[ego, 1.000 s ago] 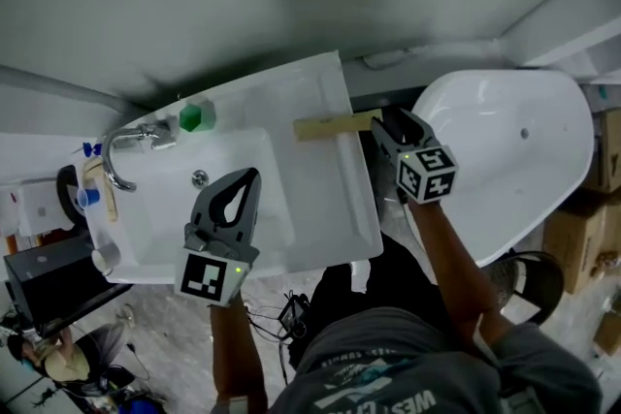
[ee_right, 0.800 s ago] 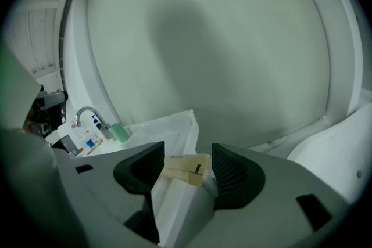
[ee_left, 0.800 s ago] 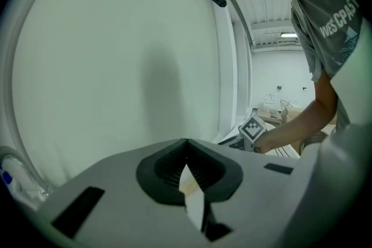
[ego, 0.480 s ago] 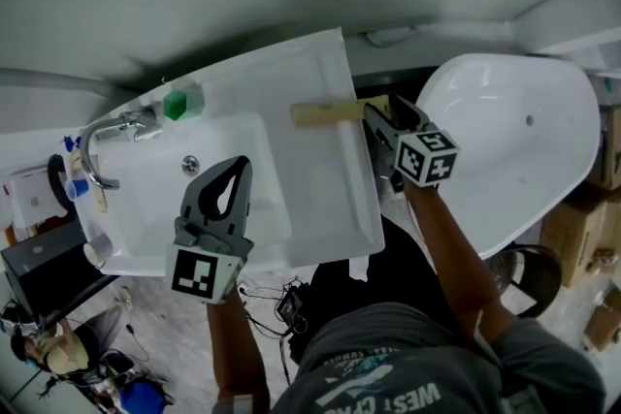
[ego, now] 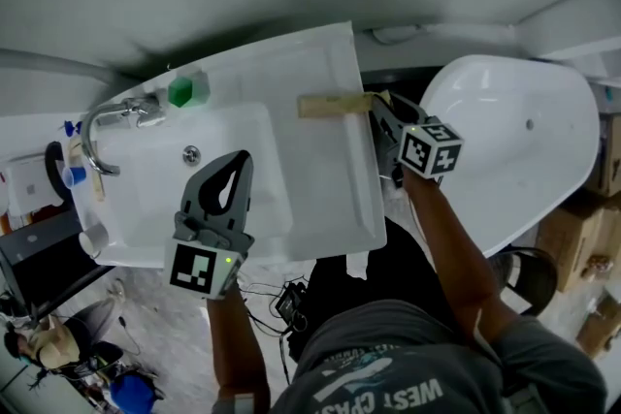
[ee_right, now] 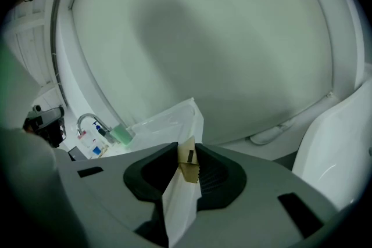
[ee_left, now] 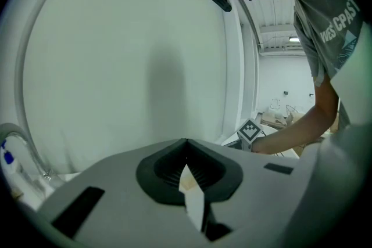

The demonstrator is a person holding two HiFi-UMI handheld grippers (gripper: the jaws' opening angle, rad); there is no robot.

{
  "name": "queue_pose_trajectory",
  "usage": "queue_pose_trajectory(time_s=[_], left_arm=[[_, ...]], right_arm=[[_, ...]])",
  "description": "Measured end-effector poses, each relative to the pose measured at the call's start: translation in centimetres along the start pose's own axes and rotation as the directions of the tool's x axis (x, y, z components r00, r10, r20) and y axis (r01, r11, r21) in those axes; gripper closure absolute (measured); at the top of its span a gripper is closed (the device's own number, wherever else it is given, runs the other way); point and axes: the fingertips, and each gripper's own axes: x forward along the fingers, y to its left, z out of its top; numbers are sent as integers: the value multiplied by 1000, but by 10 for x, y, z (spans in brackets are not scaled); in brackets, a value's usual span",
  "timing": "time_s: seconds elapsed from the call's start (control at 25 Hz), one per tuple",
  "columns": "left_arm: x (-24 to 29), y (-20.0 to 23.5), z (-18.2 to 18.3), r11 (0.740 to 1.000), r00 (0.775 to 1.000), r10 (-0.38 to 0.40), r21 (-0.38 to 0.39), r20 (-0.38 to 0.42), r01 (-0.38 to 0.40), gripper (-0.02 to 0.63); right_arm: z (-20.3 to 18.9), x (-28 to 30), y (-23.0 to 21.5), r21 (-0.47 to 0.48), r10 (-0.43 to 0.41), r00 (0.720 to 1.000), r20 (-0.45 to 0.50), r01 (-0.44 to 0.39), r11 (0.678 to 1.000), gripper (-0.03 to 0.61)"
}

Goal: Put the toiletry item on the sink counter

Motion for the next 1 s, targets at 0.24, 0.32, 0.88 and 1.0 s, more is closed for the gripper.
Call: queue_pose_trajectory(time_s=[0.24, 0.32, 0.88, 1.0], left_arm=[[-20, 8, 2, 1000, 999, 31, -5, 22, -31, 611], [-27, 11, 4, 999, 999, 42, -7, 31, -42, 611], [-93, 36, 28, 990, 983, 138, 3, 119, -140, 611], [-111, 45, 30, 985, 977, 169, 4, 132, -171, 611]], right_arm=[[20, -10, 13, -16, 25, 999, 42, -24, 1000, 485], [28, -13, 19, -28, 31, 998, 55, -29, 999, 491], [86, -31, 91, -138, 101, 986, 129, -83, 987, 515], [98, -30, 113, -166, 131, 981, 141, -107, 980, 515]])
